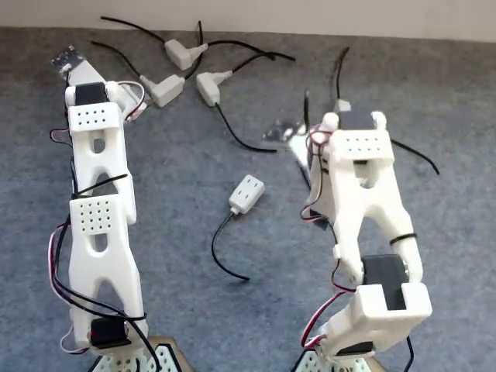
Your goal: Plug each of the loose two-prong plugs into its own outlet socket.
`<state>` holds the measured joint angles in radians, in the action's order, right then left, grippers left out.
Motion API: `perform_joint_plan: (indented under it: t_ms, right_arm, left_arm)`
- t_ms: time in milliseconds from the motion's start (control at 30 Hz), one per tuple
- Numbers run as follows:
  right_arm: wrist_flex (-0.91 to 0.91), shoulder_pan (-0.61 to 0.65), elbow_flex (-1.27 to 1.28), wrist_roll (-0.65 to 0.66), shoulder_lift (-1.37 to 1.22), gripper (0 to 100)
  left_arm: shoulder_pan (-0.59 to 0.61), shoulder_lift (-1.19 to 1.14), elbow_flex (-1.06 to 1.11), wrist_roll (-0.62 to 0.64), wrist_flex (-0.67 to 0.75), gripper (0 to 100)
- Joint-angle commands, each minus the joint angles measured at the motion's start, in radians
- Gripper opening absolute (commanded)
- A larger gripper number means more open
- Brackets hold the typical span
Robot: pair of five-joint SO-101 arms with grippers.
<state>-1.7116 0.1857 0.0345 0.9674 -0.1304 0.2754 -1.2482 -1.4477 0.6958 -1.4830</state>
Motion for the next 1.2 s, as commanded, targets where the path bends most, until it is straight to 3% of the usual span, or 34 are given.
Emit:
perform_joint_plan:
  t_ms: [0, 200, 467, 900, 1167]
  right_arm:
    - [0.113, -0.042, 0.039, 0.040, -0.022, 24.2]
    - [0.297, -0.124, 0.054, 0.044, -0.136, 24.2]
    - [0.414, -0.128, 0.056, 0.044, -0.189, 24.2]
    - [0.430, -0.163, 0.061, -0.008, -0.320, 24.1]
    - [0.424, -0.162, 0.051, -0.057, -0.306, 7.7]
  left_arm:
    - [-0.004, 0.012, -0.028, 0.006, 0.014, 32]
    - [-0.005, 0.012, -0.028, 0.006, 0.014, 32]
    - [-0.015, 0.012, -0.028, 0.006, 0.014, 32]
    - [-0.015, 0.012, -0.030, 0.006, 0.014, 32]
    - [-0.015, 0.012, -0.030, 0.006, 0.014, 32]
